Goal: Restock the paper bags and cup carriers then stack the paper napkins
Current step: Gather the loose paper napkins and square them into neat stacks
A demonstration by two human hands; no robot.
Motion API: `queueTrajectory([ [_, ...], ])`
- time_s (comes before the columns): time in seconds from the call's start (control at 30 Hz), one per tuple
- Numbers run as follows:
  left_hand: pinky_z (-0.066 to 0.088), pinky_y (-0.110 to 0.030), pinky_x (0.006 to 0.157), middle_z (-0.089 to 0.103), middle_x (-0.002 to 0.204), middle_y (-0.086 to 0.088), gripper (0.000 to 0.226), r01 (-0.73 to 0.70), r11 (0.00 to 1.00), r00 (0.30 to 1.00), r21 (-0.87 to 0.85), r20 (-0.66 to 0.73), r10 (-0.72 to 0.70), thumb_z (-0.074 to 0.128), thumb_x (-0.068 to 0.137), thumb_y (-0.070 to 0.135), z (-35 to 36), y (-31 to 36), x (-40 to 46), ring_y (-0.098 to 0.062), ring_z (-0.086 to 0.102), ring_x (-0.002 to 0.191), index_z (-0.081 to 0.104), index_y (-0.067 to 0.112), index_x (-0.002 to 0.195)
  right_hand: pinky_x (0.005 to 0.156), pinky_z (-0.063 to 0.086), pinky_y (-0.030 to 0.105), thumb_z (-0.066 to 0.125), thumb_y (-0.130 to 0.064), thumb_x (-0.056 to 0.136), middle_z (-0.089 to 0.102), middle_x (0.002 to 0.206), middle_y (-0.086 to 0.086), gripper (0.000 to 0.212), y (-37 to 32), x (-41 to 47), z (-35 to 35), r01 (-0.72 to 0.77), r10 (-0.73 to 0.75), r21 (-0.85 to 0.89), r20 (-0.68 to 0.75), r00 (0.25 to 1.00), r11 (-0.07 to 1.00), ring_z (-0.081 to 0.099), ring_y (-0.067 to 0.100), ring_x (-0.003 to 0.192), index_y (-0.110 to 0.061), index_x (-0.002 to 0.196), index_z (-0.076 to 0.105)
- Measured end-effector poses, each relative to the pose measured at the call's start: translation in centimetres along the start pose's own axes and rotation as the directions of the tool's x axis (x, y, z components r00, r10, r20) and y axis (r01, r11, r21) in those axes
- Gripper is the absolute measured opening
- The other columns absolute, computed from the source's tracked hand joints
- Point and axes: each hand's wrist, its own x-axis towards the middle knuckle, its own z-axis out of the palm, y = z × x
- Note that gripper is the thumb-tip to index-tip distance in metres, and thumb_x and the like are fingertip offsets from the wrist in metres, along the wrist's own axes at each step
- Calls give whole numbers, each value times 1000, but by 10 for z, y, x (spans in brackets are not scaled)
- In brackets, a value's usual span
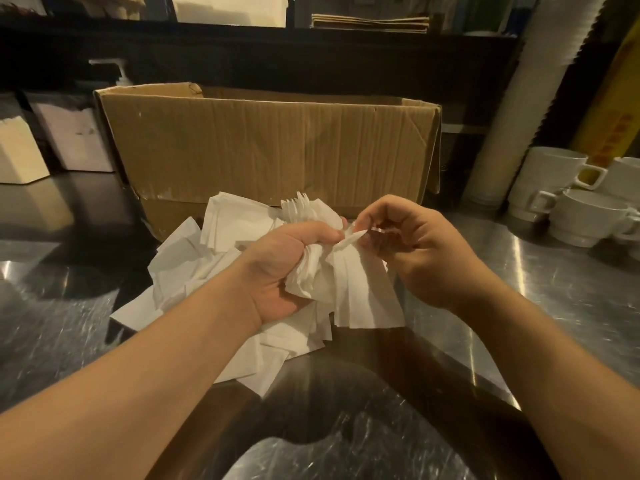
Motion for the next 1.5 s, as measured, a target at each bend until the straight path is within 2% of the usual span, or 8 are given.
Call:
queueTrajectory([
  [0.2, 52, -49, 98, 70, 104, -15, 21, -11, 1000, 999, -1, -34, 11, 59, 93, 5, 0, 1, -1, -30, 68, 100, 66, 6, 113, 69, 56, 17, 60, -10, 97, 70, 85, -17, 12, 4, 4, -5, -138, 138, 103, 13, 990, 985, 69, 5, 85, -20, 97, 68],
  [0.43, 49, -54, 104, 71, 125, -18, 42, -4, 1000, 1000, -12, -8, 4, 63, 92, 29, 0, 0, -2, -35, 66, 111, 72, 6, 125, 78, 63, 37, 66, -25, 93, 75, 99, -1, 11, 3, 5, -3, -212, 281, 378, -138, 950, 901, 74, 21, 96, -18, 99, 69],
  [0.77, 48, -56, 105, 69, 126, -16, 51, 12, 1000, 999, -13, 50, -11, 69, 90, 33, -2, -3, -1, -36, 66, 112, 65, 12, 136, 64, 63, 35, 66, -21, 98, 74, 103, -1, 10, 6, 9, 4, -322, 575, 596, -299, 762, 736, 74, 21, 89, -19, 108, 68],
  [0.87, 46, -57, 105, 70, 127, -18, 41, 39, 999, 997, -28, 63, -37, 66, 94, 33, 0, -4, -2, -37, 66, 111, 72, 10, 127, 59, 60, 31, 66, -22, 99, 73, 102, -2, 8, 6, 8, 4, -320, 530, 519, -325, 783, 792, 72, 19, 90, -19, 106, 69],
  [1.03, 49, -51, 104, 72, 113, -12, 35, 34, 997, 999, -64, 14, -33, 62, 94, 32, -2, -3, 1, -31, 69, 102, 75, 8, 115, 82, 62, 42, 57, -18, 103, 72, 86, -1, 11, 0, 8, 1, -250, 457, 553, -274, 846, 795, 70, 24, 89, -16, 99, 67],
  [1.2, 42, -49, 113, 69, 103, -14, 29, 22, 995, 999, -98, -33, -26, 64, 89, 27, -2, -1, 1, -30, 63, 99, 75, 5, 105, 68, 63, 31, 55, -15, 103, 68, 85, -6, 13, -5, 6, -12, -184, 421, 581, -304, 855, 793, 68, 14, 79, -20, 101, 66],
  [1.3, 55, -46, 92, 67, 101, -15, 33, 2, 997, 999, -83, -46, -6, 67, 83, 24, 0, 0, 0, -32, 65, 88, 66, 6, 111, 60, 56, 17, 53, -5, 103, 64, 93, -3, 17, -5, 3, -20, -135, 332, 519, -308, 892, 844, 69, 4, 75, -19, 106, 61],
  [1.5, 50, -34, 76, 66, 91, -11, 41, -89, 980, 994, -177, -81, 76, 66, 77, 21, -2, 6, 1, -23, 59, 74, 59, 10, 116, 70, 58, 21, 55, -7, 101, 69, 84, -12, 25, -1, 7, -16, -184, 249, 218, -327, 911, 959, 66, 10, 83, -24, 88, 69],
])
